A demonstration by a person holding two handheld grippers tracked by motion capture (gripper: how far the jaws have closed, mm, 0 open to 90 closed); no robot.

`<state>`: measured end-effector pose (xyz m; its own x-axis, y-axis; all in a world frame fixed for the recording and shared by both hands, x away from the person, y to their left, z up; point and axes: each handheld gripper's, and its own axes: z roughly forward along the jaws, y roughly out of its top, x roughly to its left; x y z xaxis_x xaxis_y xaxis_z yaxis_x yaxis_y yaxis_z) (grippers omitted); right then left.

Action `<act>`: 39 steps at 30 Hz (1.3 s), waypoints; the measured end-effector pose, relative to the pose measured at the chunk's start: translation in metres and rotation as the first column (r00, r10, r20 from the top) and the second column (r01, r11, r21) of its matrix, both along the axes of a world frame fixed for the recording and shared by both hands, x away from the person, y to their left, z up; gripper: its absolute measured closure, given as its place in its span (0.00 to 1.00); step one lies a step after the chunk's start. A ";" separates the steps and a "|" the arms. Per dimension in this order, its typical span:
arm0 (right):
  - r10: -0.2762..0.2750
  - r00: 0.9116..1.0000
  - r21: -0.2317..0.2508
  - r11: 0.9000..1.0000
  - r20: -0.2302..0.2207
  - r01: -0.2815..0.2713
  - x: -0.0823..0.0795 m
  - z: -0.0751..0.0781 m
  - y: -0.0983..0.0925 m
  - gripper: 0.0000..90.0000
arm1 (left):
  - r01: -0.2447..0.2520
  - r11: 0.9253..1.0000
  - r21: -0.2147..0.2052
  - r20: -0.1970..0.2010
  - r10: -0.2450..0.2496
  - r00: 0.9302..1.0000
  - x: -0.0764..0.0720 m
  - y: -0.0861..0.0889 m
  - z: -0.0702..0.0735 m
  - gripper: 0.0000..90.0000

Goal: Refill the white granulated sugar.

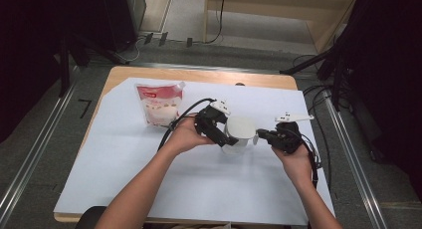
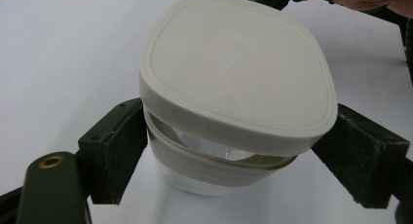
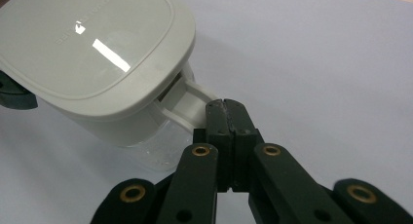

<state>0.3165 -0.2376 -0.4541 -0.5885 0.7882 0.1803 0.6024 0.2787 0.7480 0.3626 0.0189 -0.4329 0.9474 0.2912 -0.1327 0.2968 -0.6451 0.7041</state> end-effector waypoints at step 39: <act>0.020 1.000 0.024 1.000 -0.023 -0.019 -0.002 -0.002 -0.001 1.00 | 0.100 0.995 -0.028 -0.077 -0.102 0.992 -0.016 -0.015 0.030 0.85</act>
<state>0.3150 -0.2382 -0.4559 -0.5992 0.7719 0.2126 0.6141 0.2727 0.7406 0.3470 0.0039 -0.4032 0.9583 0.1902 -0.2135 0.2858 -0.6579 0.6967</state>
